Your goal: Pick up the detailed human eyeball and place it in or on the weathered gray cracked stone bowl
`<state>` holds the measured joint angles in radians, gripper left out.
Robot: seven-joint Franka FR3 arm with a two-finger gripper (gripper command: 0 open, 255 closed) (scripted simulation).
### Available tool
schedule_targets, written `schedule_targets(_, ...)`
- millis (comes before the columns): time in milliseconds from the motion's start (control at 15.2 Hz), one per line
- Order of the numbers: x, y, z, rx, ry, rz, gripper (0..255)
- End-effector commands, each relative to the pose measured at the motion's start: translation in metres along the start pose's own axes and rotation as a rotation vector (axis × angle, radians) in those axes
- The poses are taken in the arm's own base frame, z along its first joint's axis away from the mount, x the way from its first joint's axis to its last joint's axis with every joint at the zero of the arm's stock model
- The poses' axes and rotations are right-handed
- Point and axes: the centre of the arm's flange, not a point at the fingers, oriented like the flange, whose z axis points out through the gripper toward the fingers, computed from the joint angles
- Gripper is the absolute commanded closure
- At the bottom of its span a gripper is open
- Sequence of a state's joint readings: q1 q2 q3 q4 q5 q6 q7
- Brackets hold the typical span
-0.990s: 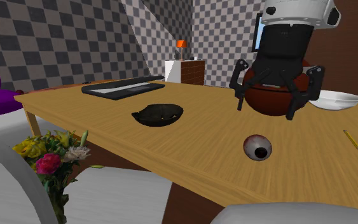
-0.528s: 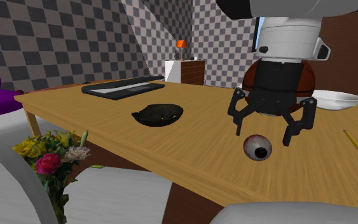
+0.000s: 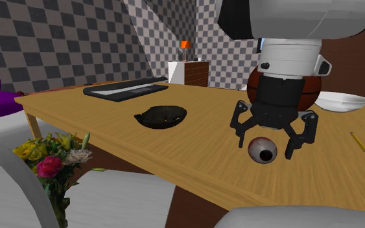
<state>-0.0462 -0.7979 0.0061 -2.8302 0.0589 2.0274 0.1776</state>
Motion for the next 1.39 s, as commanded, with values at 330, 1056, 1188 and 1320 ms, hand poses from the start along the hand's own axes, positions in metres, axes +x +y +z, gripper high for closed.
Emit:
schedule_targets(330,0.0,0.0,0.0,0.0,0.0,0.0,255)
schedule_targets(1056,0.0,-0.001,-0.021,0.0,0.0,0.0,255)
schedule_targets(1188,0.0,-0.001,-0.031,0.0,0.0,0.0,255)
schedule_targets(1320,-0.001,-0.002,-0.042,0.0,0.0,0.0,255)
